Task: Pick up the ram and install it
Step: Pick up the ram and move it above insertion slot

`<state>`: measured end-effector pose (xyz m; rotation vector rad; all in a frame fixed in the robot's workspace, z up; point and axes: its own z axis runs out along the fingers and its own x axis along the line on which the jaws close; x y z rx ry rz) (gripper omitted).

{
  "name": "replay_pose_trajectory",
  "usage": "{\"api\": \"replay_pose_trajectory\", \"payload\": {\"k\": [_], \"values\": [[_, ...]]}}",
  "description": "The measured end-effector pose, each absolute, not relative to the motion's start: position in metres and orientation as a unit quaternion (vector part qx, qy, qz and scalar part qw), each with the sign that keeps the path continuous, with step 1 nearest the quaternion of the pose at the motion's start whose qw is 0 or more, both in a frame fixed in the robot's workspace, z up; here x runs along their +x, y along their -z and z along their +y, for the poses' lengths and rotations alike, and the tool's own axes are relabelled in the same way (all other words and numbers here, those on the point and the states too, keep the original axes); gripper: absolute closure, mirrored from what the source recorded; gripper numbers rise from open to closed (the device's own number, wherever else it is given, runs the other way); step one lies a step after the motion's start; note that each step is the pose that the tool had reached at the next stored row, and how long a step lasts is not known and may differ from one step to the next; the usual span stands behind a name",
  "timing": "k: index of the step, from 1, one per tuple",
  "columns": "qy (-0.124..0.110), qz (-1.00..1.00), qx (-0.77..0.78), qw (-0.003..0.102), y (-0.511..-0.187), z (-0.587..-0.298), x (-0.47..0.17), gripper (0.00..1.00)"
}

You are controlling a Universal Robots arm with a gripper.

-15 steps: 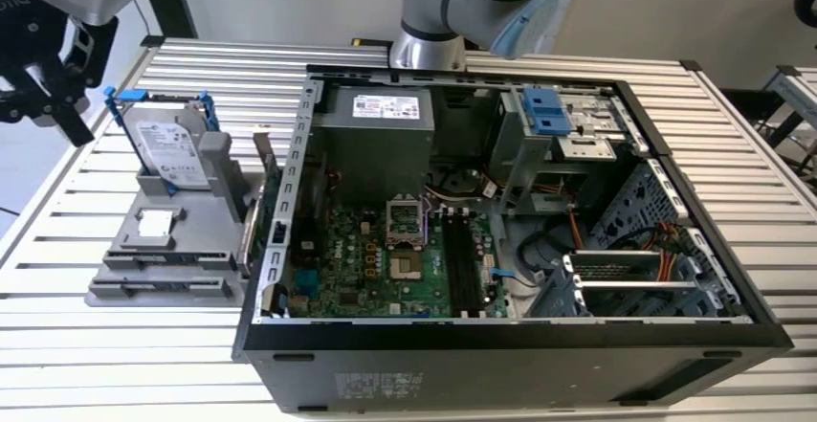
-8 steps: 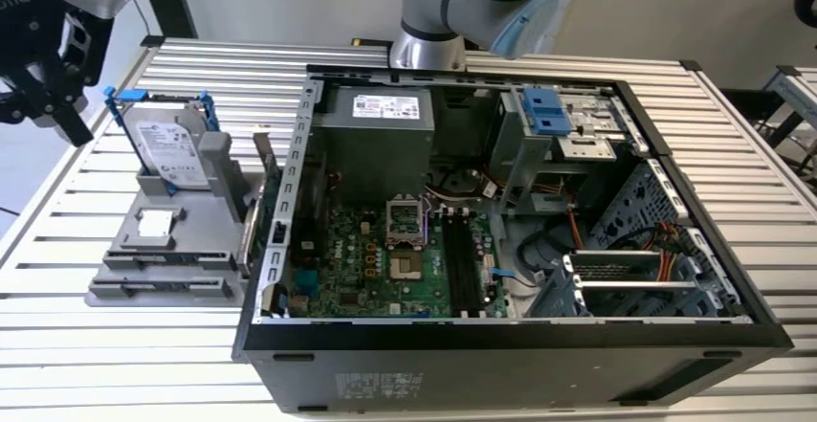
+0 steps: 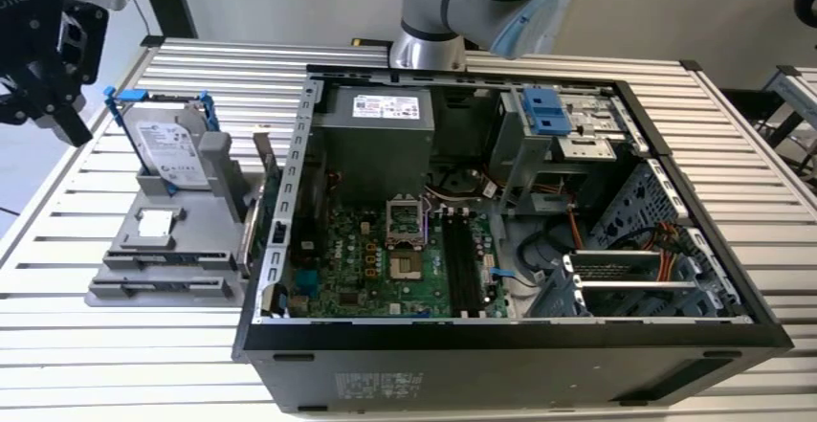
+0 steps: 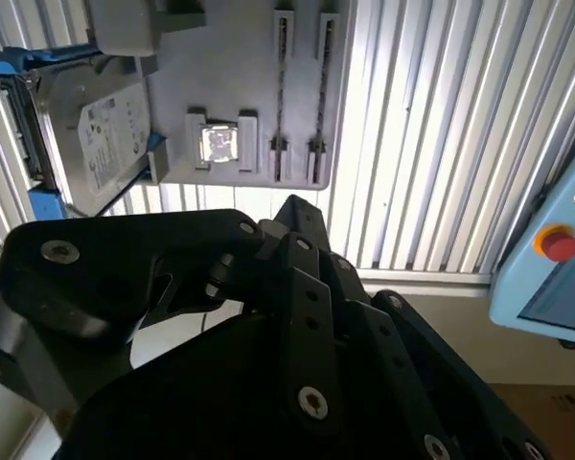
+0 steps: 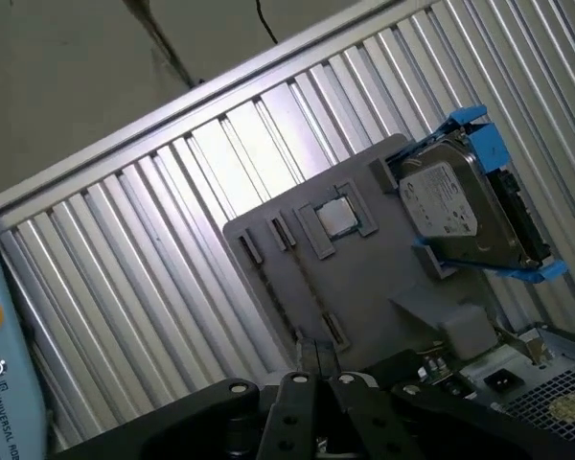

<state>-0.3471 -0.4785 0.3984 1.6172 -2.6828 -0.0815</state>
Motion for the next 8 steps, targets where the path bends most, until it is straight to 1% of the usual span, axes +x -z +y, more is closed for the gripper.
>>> {"api": "replay_pose_trajectory", "payload": {"k": [4, 8], "values": [[0.026, -0.840, 0.542, 0.005, -0.3984, -0.4785, -0.3472, 1.00], [0.024, -0.825, 0.564, 0.003, -0.3985, -0.4785, -0.3471, 1.00]]}}
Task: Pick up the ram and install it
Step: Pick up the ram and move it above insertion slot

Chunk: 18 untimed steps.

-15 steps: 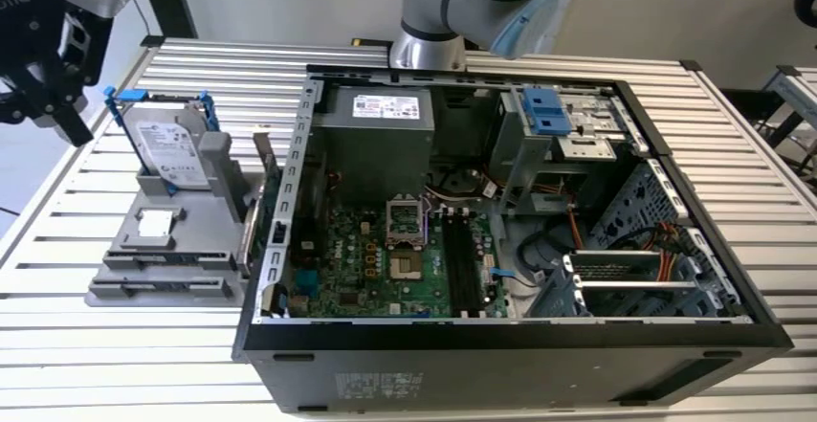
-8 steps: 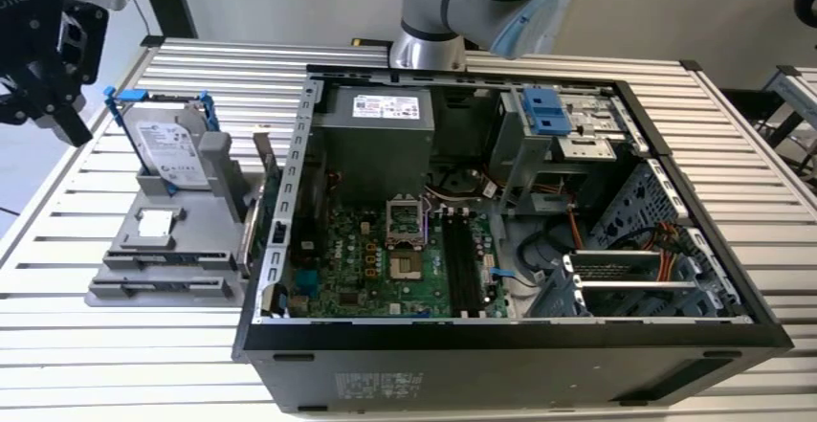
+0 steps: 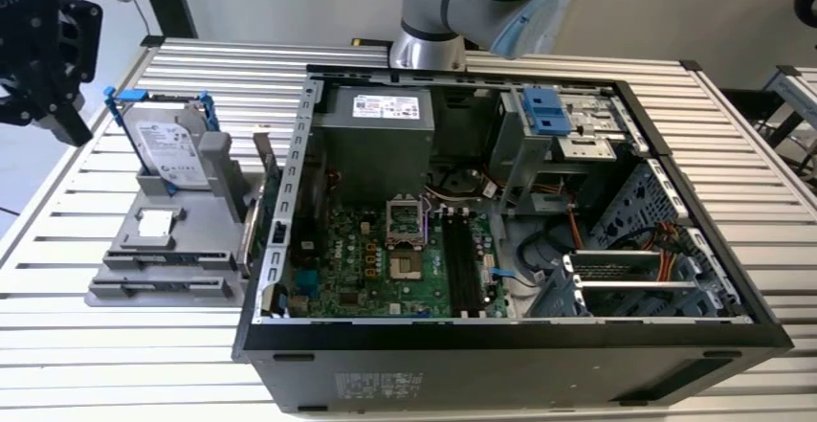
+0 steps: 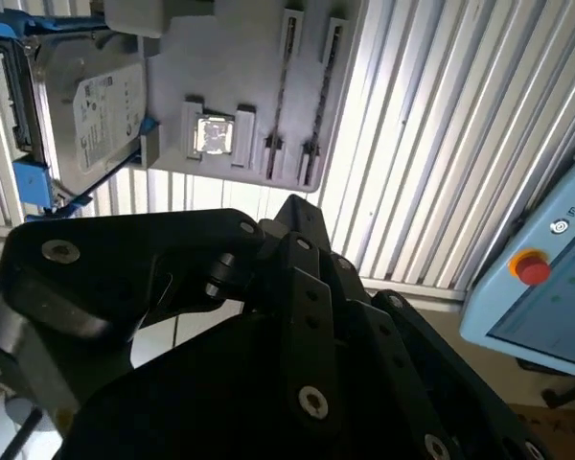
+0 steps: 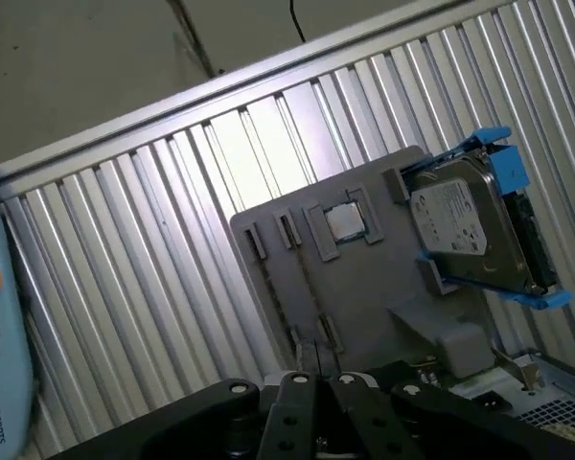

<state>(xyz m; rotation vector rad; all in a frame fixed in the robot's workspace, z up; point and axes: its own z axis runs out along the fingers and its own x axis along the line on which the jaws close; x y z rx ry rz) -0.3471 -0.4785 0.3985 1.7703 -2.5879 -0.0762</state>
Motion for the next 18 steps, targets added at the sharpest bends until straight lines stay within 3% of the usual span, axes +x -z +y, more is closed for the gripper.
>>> {"api": "replay_pose_trajectory", "payload": {"k": [10, 18], "values": [[0.019, -0.790, 0.613, -0.012, -0.3985, -0.4785, -0.3471, 1.00], [0.019, -0.758, 0.651, -0.012, -0.3985, -0.4785, -0.3473, 1.00]]}}
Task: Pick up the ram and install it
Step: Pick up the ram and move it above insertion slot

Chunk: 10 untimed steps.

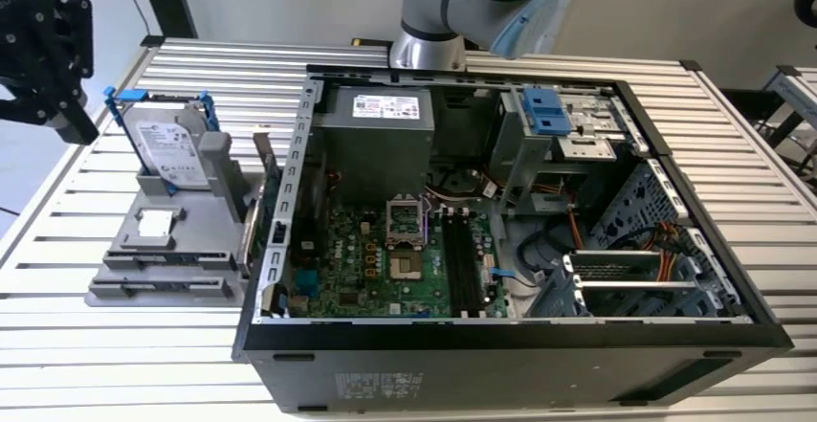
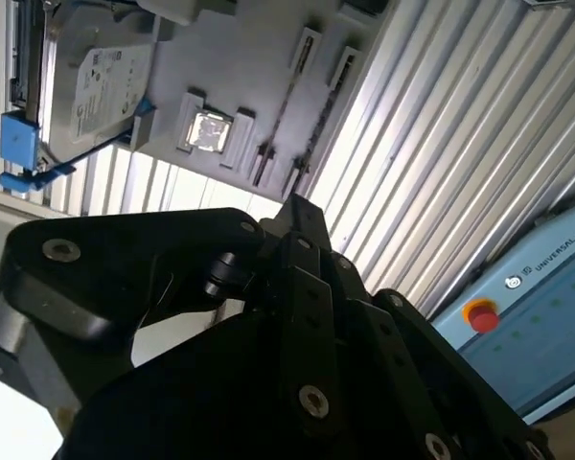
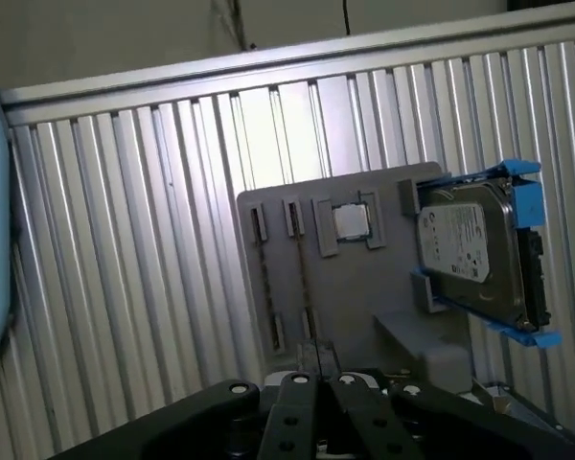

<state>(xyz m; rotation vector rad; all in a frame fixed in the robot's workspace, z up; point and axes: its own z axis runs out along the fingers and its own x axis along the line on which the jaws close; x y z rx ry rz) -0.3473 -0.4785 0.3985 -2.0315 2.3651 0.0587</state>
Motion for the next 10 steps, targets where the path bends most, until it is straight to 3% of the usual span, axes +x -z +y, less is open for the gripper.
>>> {"api": "replay_pose_trajectory", "payload": {"k": [10], "values": [[-0.020, 0.701, -0.713, 0.010, -0.3986, -0.4785, -0.3472, 1.00]]}}
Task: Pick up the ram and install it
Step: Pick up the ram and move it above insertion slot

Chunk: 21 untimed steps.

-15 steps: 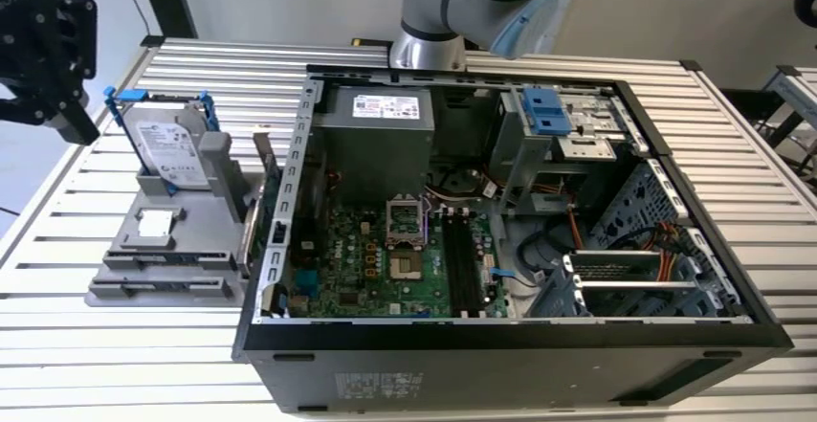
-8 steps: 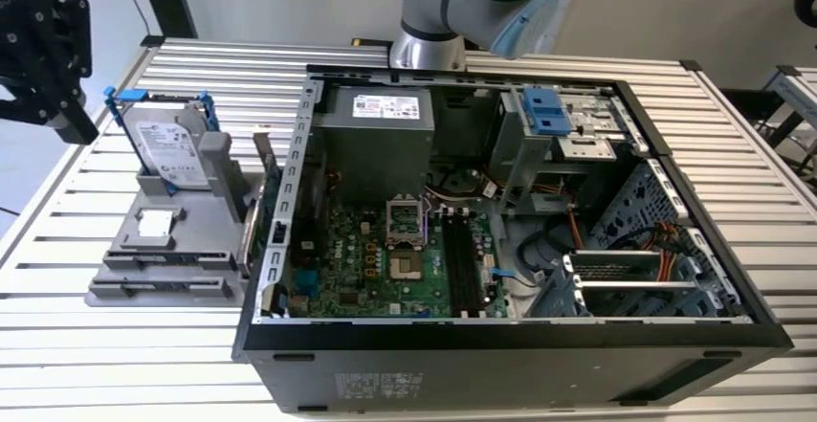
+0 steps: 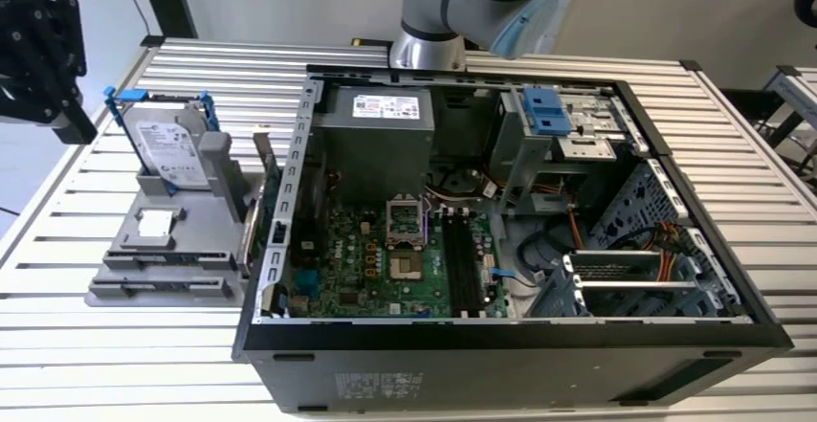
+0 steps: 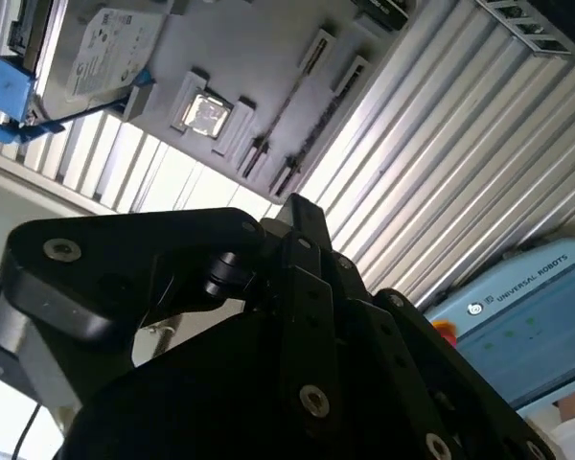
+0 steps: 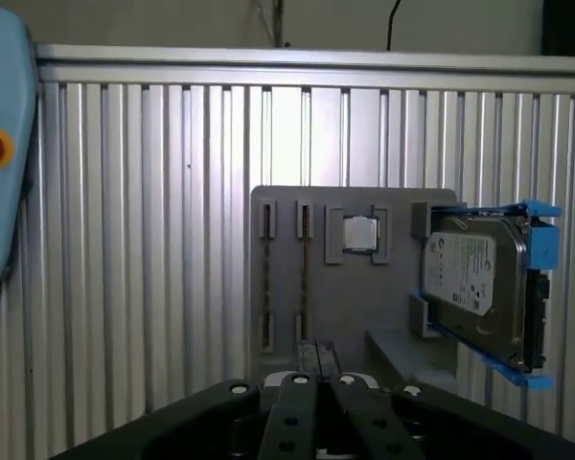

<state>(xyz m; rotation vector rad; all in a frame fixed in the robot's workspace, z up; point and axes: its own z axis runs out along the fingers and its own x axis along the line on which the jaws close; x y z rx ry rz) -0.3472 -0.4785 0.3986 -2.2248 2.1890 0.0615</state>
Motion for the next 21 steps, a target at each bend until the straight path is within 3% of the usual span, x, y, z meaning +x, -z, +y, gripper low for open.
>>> {"api": "replay_pose_trajectory", "payload": {"k": [7, 8, 21], "values": [[-0.020, 0.700, -0.714, 0.010, -0.3987, -0.4785, -0.3474, 1.00], [-0.020, 0.700, -0.714, 0.010, -0.3985, -0.4785, -0.3475, 0.00], [-0.020, 0.700, -0.714, 0.010, -0.3942, -0.4785, -0.3478, 0.00]]}}
